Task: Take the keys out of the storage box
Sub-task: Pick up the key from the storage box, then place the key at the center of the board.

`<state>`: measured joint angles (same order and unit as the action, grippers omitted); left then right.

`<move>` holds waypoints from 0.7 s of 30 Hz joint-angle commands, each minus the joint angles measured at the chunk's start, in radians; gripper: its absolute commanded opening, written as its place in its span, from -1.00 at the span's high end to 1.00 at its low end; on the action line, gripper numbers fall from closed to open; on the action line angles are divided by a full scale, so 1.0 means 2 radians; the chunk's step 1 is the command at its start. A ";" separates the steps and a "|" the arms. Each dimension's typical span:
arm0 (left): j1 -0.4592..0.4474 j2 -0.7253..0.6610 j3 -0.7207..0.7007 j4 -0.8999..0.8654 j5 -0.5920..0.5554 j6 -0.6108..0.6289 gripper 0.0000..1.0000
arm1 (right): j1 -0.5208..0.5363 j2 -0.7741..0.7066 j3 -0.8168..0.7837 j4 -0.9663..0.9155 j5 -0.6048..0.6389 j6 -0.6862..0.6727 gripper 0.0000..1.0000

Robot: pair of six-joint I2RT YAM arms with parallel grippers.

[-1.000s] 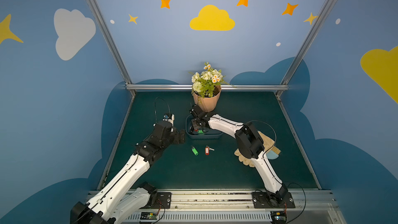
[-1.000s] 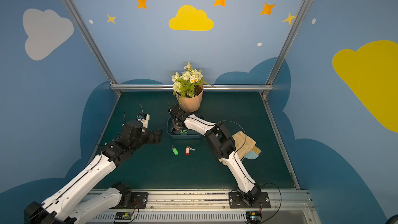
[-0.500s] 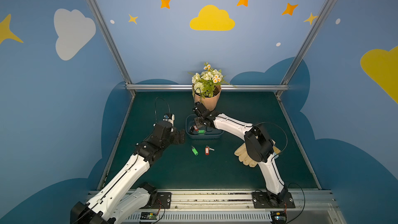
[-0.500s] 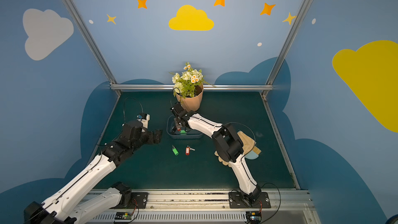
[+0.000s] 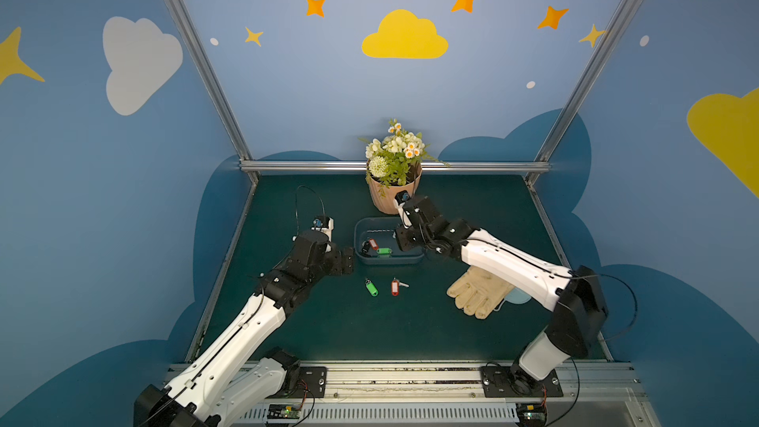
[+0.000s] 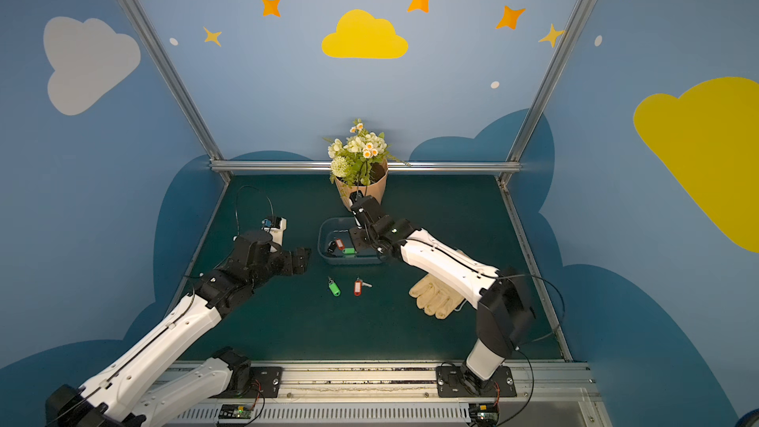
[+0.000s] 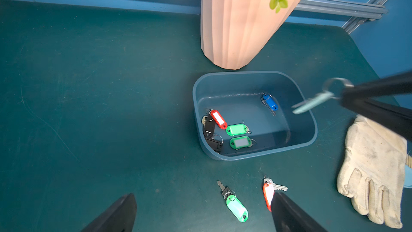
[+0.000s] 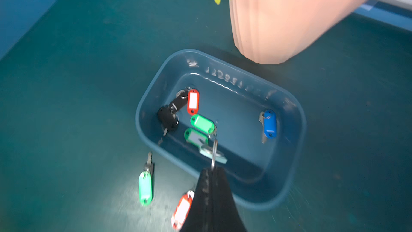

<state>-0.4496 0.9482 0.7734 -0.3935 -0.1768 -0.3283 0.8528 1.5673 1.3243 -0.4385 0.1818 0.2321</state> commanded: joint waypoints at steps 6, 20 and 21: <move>0.002 0.006 -0.010 0.023 0.024 -0.005 -1.00 | 0.000 -0.165 -0.191 0.015 -0.027 0.014 1.00; 0.004 0.019 -0.007 0.027 0.031 -0.015 -1.00 | -0.025 -0.059 -0.210 0.001 -0.074 0.030 1.00; 0.005 0.018 -0.008 0.026 0.030 -0.015 -1.00 | -0.025 -0.045 -0.207 0.000 -0.076 0.030 1.00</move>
<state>-0.4465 0.9821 0.7589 -0.3500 -0.1261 -0.3485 0.8066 1.4322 0.8661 -0.4088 0.0757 0.3061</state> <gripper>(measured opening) 0.999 0.043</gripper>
